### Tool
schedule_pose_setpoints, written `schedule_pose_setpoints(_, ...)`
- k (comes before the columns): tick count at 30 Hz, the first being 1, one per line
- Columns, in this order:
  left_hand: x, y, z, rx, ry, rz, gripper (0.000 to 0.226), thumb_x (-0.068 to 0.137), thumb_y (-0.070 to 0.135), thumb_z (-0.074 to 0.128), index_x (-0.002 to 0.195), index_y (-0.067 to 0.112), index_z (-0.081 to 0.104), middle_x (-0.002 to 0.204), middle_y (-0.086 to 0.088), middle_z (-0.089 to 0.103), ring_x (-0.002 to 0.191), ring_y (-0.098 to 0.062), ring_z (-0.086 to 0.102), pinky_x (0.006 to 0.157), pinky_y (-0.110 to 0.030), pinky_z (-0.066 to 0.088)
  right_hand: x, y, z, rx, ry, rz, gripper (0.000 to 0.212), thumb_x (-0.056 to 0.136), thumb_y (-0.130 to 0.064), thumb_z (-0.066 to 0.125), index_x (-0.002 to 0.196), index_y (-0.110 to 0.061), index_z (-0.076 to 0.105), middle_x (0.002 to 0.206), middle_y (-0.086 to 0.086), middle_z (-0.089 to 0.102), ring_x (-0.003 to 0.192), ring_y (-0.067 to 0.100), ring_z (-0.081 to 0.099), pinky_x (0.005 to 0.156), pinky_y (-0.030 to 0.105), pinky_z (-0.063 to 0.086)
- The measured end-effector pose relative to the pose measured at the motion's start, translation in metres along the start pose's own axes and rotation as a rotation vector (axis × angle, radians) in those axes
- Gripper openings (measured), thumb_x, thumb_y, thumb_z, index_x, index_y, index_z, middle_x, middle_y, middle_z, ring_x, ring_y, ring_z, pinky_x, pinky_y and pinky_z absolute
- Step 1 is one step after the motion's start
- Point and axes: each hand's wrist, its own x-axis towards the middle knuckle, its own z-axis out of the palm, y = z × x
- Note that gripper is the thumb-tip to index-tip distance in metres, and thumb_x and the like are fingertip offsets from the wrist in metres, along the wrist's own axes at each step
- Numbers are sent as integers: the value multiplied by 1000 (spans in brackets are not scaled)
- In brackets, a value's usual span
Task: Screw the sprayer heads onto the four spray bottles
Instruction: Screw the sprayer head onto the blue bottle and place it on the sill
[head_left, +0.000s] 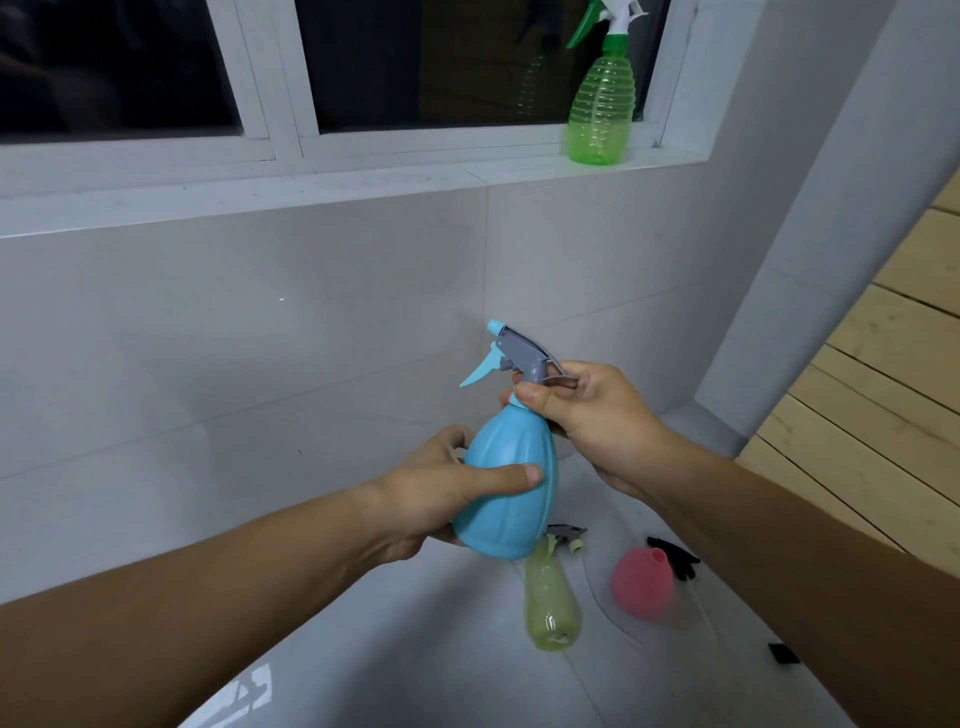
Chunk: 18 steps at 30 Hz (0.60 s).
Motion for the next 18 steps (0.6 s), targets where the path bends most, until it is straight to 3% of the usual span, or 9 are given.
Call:
schedule_pose_setpoints(6, -1, -1, 0, -32, -20, -15, 78, 63, 46, 92, 128, 22, 56, 123, -5, 71, 105, -23, 76, 89, -52, 63, 2, -1, -3, -20, -26, 9, 17, 87, -13, 70, 102, -5, 71, 101, 16, 76, 93, 26, 73, 88, 40, 58)
schedule_pose_setpoints(10, 1, 8, 0, -91, 2, 34, 82, 64, 44, 94, 132, 22, 54, 125, -3, 69, 103, -20, 76, 75, -39, 66, 3, -5, -7, -14, -46, 27, 22, 89, -29, 68, 106, -16, 68, 98, -1, 77, 96, 17, 73, 86, 34, 57)
schedule_pose_setpoints(14, 3, 26, 0, -168, 53, 152, 45, 86, 35, 79, 124, 27, 58, 110, 7, 76, 88, -10, 77, 63, -29, 63, 0, -10, -12, -113, -16, 38, 35, 88, -48, 62, 112, -23, 66, 109, -4, 73, 105, 11, 68, 92, 37, 53)
schedule_pose_setpoints(16, 5, 37, 0, -198, 32, 209, 21, 94, 35, 70, 114, 32, 65, 99, 12, 81, 86, -6, 78, 68, -31, 64, -2, -13, -13, -190, -39, 27, 28, 96, -45, 51, 114, -29, 64, 109, -8, 71, 102, 4, 66, 83, 26, 51)
schedule_pose_setpoints(18, 9, 51, 0, -268, 26, 230, 26, 99, 33, 60, 125, 29, 64, 118, 4, 77, 104, -14, 75, 78, -39, 64, -1, -20, -14, -231, -54, -26, 23, 101, -37, 44, 119, -35, 58, 105, -14, 67, 88, -11, 64, 67, 9, 48)
